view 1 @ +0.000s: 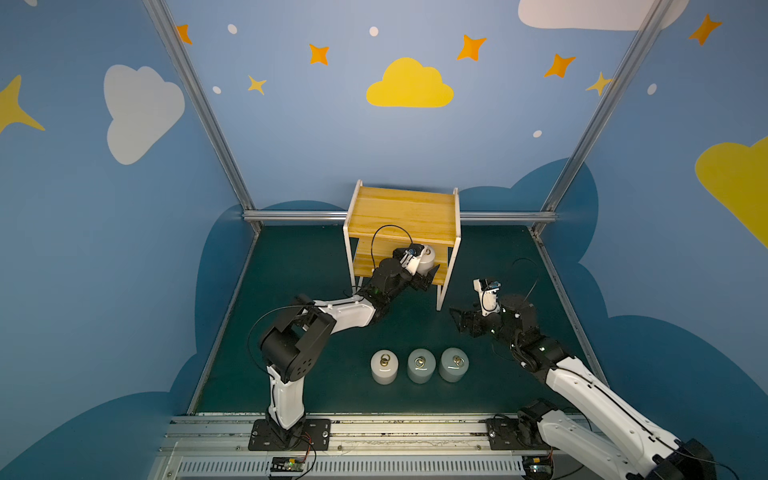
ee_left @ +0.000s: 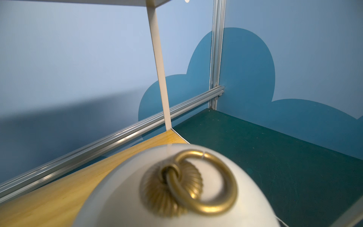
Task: Remove the tea canisters from the shelf
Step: Pick up the tea canister from the shelf, then place the tea canister at the center of the board.
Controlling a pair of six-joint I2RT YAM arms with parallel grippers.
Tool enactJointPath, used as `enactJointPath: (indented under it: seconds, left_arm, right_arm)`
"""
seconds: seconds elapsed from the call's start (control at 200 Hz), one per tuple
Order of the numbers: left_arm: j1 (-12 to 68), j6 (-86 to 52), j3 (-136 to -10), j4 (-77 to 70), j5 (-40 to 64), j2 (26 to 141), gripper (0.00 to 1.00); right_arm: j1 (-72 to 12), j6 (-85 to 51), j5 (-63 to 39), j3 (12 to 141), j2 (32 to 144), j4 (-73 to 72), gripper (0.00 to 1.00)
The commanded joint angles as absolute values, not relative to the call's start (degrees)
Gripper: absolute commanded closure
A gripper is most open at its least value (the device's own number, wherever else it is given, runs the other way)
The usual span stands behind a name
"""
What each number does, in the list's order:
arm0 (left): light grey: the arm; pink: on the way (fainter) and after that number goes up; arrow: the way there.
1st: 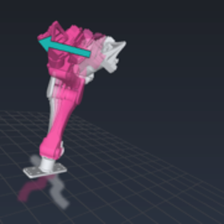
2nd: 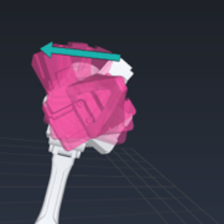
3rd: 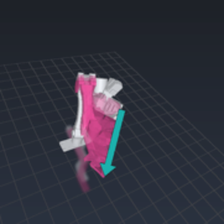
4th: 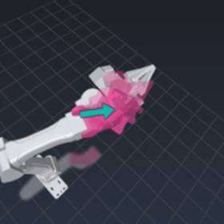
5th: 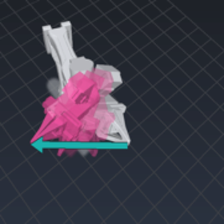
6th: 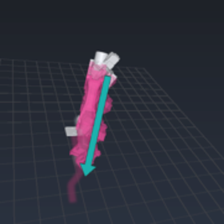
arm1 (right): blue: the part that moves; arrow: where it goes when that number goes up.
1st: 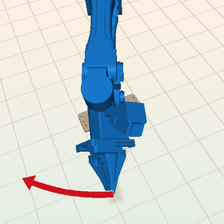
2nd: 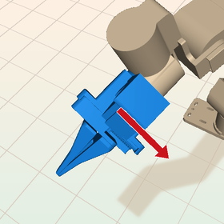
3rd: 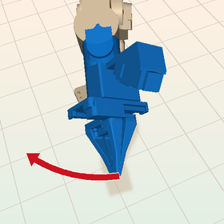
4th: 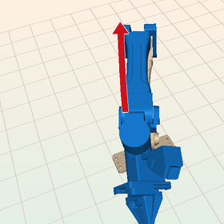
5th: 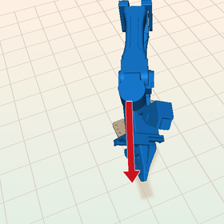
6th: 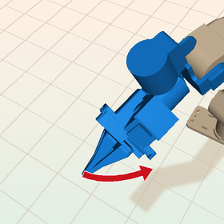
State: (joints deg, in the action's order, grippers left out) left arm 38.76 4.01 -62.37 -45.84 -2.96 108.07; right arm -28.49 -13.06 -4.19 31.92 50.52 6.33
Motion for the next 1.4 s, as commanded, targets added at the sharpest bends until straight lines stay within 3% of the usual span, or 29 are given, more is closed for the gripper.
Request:
enactJointPath:
  seconds: [0.0,0.37,0.656,0.941,1.392]
  left_arm:
    - [38.9,3.5,-64.7,-46.8,-2.6,109.6,0.05]
    - [39.0,3.4,-65.2,-47.2,-1.7,110.2,0.21]
    - [39.3,3.9,-61.7,-50.2,-2.4,108.2,0.46]
    - [39.6,3.3,-54.2,-49.8,-2.5,100.2,0.50]
    - [44.1,3.3,-29.3,-47.5,-9.8,77.0,0.50]
  right_arm:
    - [-28.1,-13.2,-4.9,31.4,49.7,6.9,0.11]
    - [-27.9,-13.1,-5.0,31.4,49.0,7.4,0.11]
    - [-27.8,-13.2,-4.9,31.0,48.2,7.8,0.10]
    - [-27.6,-12.8,-4.9,30.9,47.5,8.2,0.11]
    - [-27.2,-12.4,-6.2,30.7,47.7,7.6,0.10]
